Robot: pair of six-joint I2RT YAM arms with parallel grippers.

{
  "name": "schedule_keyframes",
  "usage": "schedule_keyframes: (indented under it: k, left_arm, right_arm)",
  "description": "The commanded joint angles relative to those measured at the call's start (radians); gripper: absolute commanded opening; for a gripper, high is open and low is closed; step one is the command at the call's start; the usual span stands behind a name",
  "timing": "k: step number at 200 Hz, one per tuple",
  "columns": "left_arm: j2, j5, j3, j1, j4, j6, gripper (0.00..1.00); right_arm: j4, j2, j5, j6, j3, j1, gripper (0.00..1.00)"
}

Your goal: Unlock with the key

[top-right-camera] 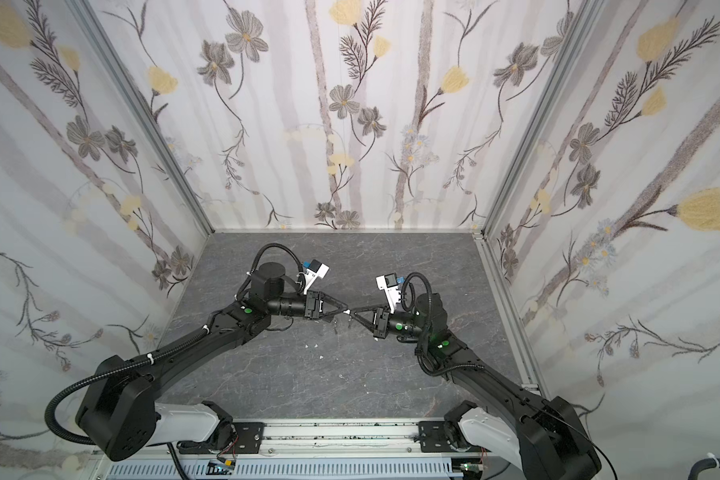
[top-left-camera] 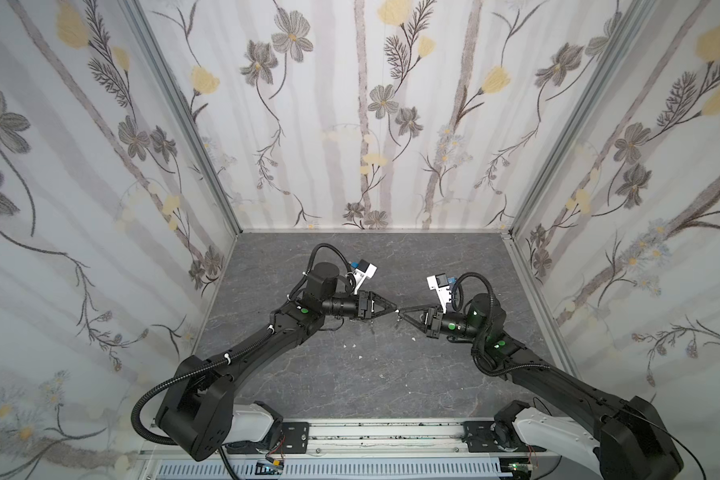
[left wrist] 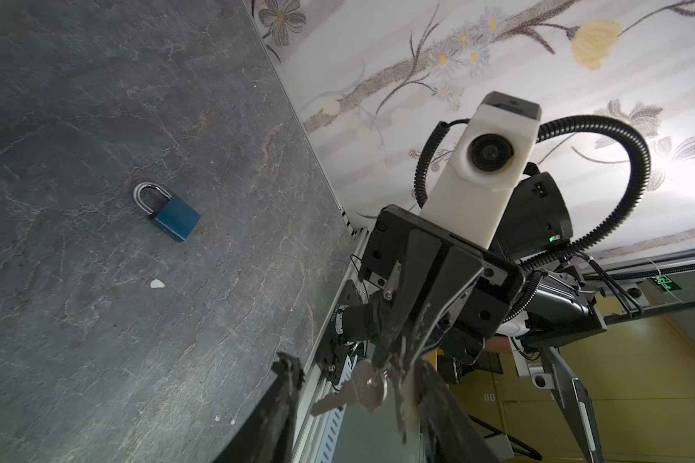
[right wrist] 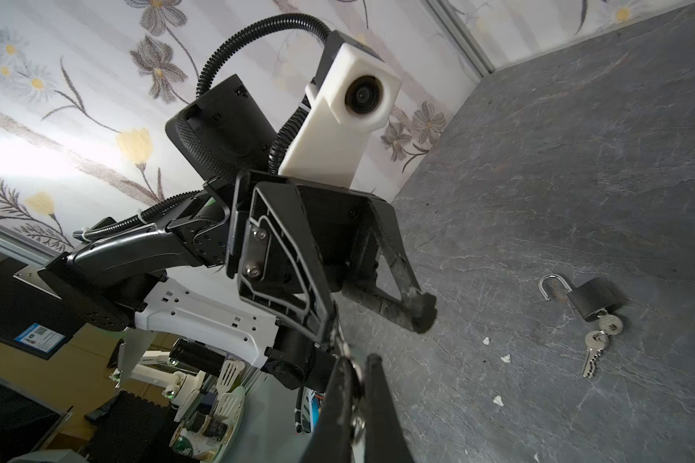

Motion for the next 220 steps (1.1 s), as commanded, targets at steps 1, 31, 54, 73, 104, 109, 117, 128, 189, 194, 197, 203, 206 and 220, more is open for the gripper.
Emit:
schedule_keyframes:
  k: [1,31,54,73,104,109,117,128,189,194,197,203,206,220]
  left_arm:
    - [0.009,-0.091,0.033,0.006,-0.088,0.053,0.53]
    - [0.051,-0.207,0.089,0.005,-0.229,0.112,0.57]
    - [0.11,-0.257,0.126,-0.004,-0.28,0.115,0.58]
    - [0.163,-0.309,0.177,-0.029,-0.358,0.131,0.59]
    - [0.24,-0.404,0.236,-0.085,-0.42,0.112,0.62]
    - [0.252,-0.427,0.246,-0.093,-0.433,0.102,0.64]
    - [0.273,-0.466,0.264,-0.11,-0.456,0.088,0.67]
    - [0.308,-0.51,0.298,-0.133,-0.495,0.072,0.68]
    - [0.554,-0.699,0.64,-0.243,-0.761,-0.025,0.69]
    - [0.576,-0.722,0.675,-0.248,-0.794,-0.048,0.7]
    - [0.592,-0.729,0.698,-0.252,-0.817,-0.057,0.72]
    - [0.628,-0.716,0.747,-0.257,-0.847,-0.055,0.72]
    - [0.645,-0.714,0.772,-0.259,-0.865,-0.058,0.72]
    - [0.72,-0.731,0.879,-0.277,-0.955,-0.097,0.71]
  right_arm:
    - [-0.075,-0.039,0.104,-0.03,-0.015,-0.018,0.0]
    - [-0.236,-0.129,0.266,-0.051,-0.039,-0.063,0.0]
    - [-0.334,-0.214,0.378,-0.048,-0.075,-0.111,0.0]
    - [-0.395,-0.287,0.453,-0.048,-0.106,-0.145,0.0]
    - [-0.512,-0.357,0.573,-0.056,-0.124,-0.171,0.0]
    - [-0.525,-0.362,0.587,-0.057,-0.126,-0.174,0.0]
    - [-0.539,-0.371,0.603,-0.057,-0.129,-0.179,0.0]
    - [-0.553,-0.38,0.623,-0.058,-0.133,-0.183,0.0]
    - [-0.577,-0.47,0.653,-0.052,-0.181,-0.215,0.0]
    - [-0.581,-0.479,0.655,-0.054,-0.182,-0.218,0.0]
    - [-0.584,-0.484,0.656,-0.055,-0.183,-0.219,0.0]
    - [-0.59,-0.495,0.657,-0.059,-0.183,-0.224,0.0]
    - [-0.593,-0.501,0.659,-0.061,-0.183,-0.225,0.0]
    - [-0.61,-0.529,0.665,-0.068,-0.184,-0.235,0.0]
